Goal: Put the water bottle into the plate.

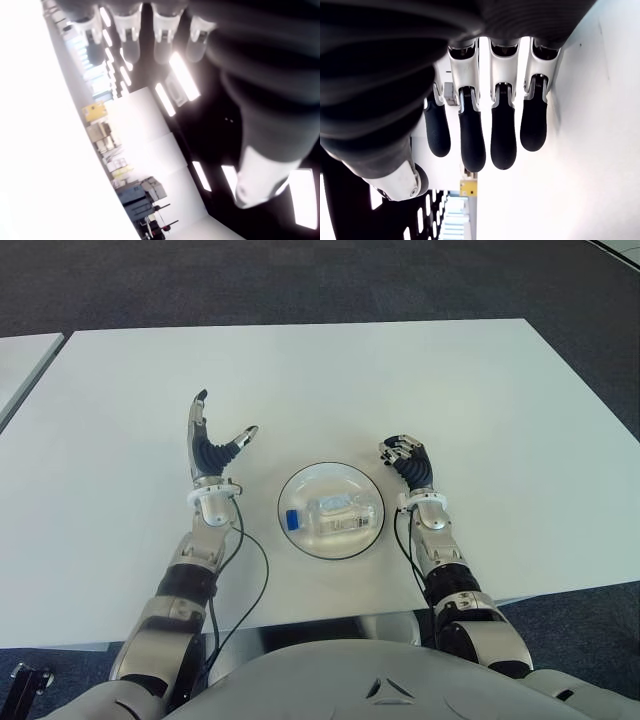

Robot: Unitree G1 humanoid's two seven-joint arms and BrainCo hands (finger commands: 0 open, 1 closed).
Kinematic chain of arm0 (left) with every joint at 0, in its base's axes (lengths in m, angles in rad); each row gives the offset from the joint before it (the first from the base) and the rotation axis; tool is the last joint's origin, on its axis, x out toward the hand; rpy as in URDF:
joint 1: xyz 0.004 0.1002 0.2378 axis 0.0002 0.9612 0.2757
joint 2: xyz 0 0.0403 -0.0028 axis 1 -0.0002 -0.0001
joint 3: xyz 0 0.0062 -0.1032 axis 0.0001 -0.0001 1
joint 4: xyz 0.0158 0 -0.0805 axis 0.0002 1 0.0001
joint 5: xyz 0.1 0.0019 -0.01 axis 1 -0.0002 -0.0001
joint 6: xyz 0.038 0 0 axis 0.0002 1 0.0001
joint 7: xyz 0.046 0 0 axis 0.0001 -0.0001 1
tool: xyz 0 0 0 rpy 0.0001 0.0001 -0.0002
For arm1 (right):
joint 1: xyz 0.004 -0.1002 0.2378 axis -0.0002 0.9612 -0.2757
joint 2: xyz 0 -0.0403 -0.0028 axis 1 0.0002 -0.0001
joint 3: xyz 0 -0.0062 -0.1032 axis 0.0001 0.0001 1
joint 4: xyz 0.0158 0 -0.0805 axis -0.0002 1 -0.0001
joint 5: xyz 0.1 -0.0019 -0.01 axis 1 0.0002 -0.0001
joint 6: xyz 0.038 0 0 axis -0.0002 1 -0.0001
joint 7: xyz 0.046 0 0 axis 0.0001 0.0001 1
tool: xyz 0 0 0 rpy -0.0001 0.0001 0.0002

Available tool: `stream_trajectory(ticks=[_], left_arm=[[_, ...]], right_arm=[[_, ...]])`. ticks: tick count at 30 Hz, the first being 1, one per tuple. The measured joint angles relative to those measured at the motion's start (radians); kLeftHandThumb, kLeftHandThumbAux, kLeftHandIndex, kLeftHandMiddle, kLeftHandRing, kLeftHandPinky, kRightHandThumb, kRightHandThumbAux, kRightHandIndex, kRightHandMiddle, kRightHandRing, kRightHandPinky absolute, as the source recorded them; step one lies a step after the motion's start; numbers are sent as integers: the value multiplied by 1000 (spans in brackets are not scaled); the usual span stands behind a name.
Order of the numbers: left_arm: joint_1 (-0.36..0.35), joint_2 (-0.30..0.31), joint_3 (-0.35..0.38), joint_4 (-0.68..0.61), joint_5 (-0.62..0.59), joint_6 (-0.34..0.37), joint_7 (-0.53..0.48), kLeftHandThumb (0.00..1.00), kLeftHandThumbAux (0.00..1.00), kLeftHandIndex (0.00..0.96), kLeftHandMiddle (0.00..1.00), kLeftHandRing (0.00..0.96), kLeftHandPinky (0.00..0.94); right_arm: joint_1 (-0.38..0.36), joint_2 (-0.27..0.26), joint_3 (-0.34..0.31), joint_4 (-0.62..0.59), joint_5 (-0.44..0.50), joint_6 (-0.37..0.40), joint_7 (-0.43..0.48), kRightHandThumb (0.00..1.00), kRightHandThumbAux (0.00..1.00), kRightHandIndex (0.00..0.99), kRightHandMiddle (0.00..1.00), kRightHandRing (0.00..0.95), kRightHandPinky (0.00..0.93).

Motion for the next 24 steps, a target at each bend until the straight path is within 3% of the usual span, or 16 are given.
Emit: stream_trajectory(ticks=[8,12,24], left_arm=[[38,-36,122,84,-270,2,-314,2,958,197,195,174,223],[41,-50,165,93,-345,12,-414,14,990,257,244,224,273],[63,-103,201,12,-381,97,-439,140,998,354,362,346,377]], right_arm=[[1,-2,3,-2,-5,0,-3,703,730,429,515,519,510],[5,-2,4,-4,-8,0,-7,703,730,429,514,519,514],[10,-2,9,-11,-12,4,-11,702,730,429,520,522,518]])
